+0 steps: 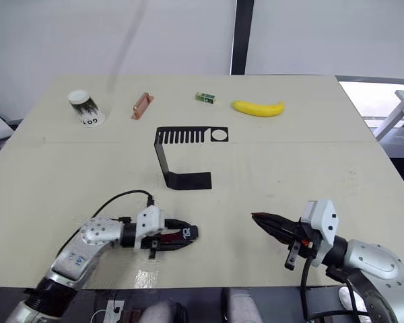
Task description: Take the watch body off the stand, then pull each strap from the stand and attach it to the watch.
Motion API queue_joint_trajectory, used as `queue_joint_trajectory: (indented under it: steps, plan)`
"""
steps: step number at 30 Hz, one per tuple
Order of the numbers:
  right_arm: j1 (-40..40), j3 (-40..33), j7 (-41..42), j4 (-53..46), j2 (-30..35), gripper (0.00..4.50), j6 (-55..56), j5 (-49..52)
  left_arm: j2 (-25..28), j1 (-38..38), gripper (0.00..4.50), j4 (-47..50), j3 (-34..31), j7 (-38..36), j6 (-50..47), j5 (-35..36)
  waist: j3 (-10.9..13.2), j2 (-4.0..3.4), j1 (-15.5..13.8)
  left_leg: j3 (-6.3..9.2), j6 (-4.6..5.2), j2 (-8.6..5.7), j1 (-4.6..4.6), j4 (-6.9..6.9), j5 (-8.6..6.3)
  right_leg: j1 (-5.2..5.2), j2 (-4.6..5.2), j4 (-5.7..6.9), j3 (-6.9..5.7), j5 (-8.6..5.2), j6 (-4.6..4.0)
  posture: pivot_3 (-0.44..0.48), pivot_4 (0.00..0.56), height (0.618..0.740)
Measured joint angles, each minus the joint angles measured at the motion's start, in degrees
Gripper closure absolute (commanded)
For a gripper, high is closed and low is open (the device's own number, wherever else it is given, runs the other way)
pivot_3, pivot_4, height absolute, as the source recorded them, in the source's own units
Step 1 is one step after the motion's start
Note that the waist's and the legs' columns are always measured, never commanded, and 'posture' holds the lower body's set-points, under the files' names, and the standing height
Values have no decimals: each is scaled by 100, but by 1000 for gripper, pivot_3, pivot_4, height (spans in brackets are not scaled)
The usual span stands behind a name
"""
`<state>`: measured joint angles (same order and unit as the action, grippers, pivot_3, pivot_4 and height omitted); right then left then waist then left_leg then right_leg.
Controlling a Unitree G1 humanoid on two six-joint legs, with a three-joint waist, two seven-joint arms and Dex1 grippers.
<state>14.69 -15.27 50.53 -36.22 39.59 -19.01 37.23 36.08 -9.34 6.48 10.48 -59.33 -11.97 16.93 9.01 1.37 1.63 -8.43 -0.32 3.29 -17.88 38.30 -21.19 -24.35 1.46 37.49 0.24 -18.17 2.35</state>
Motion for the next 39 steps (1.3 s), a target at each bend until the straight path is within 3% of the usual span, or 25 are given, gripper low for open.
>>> queue_joint_trajectory:
  steps: [4, 12, 20, 26, 39]
  plan:
    - [-120, 26, -8, -4, 0, 4500, 159, -247, 42, -295, 2907, -15, -262, -433, -656, 753, 1, 2, -31, 5, 1, -1, -28, 14, 0, -18, 2, -1, -5, 2, 4, 0, 150, 738]
    - [-284, 432, -38, -177, -2, 4500, 1181, -1509, -121, -1543, 2907, 171, -492, -518, -3439, 2607, 6, 1, 13, 4, -1, -2, -31, 17, 1, -22, -5, 2, -2, 0, 7, 0, 150, 738]
    - [-31, 603, -353, -816, -36, 4500, 1227, -1829, -685, -2323, 2907, -165, -320, -63, -5411, 3293, 12, 10, -13, 11, -4, -3, -41, 36, 2, -24, -5, 5, -4, -1, 9, 0, 150, 738]
    - [210, 606, -346, -1035, 36, 4500, 1295, -1927, -798, -2411, 2907, -339, -381, 121, -6106, 3497, 13, 11, 10, 11, -5, -2, -38, 38, 2, -24, -6, 12, -2, -3, 7, 0, 150, 738]
    - [9, 913, -346, -1174, 255, 4500, 1237, -2073, -1052, -2548, 2907, -339, -370, 291, -6302, 3488, 14, 13, -8, 14, -6, -4, -41, 45, 1, -24, -5, 10, -3, -4, 7, 0, 150, 738]
